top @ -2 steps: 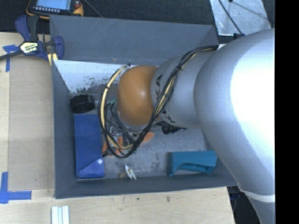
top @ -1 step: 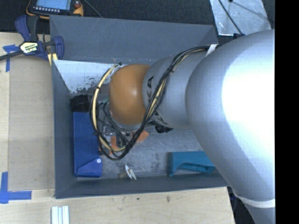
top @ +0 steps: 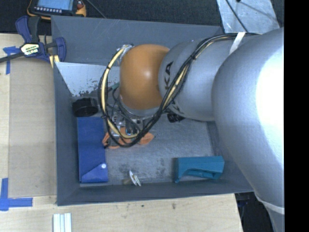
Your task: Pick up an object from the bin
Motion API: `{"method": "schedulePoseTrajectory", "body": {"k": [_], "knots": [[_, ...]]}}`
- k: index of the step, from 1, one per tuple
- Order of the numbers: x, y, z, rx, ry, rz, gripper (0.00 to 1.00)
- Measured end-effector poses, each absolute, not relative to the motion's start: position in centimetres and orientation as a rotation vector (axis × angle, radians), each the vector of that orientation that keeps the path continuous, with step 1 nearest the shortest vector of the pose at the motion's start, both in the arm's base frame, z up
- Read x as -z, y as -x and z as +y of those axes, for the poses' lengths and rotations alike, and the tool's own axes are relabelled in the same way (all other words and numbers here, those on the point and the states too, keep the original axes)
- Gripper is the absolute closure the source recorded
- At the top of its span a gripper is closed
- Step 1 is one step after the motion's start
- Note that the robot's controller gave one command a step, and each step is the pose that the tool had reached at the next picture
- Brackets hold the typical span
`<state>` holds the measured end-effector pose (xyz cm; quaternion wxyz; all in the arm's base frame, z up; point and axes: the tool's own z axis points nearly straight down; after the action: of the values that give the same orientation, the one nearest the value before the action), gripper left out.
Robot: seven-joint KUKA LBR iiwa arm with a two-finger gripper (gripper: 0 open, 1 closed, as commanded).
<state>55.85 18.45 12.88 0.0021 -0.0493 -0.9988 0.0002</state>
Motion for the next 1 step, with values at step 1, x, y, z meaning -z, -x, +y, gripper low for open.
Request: {"method": "schedulePoseTrajectory", "body": {"k": [1], "knots": [[-19.54, -53.94, 18.61, -0.003, 0.201, -3.133, 1.00]]}}
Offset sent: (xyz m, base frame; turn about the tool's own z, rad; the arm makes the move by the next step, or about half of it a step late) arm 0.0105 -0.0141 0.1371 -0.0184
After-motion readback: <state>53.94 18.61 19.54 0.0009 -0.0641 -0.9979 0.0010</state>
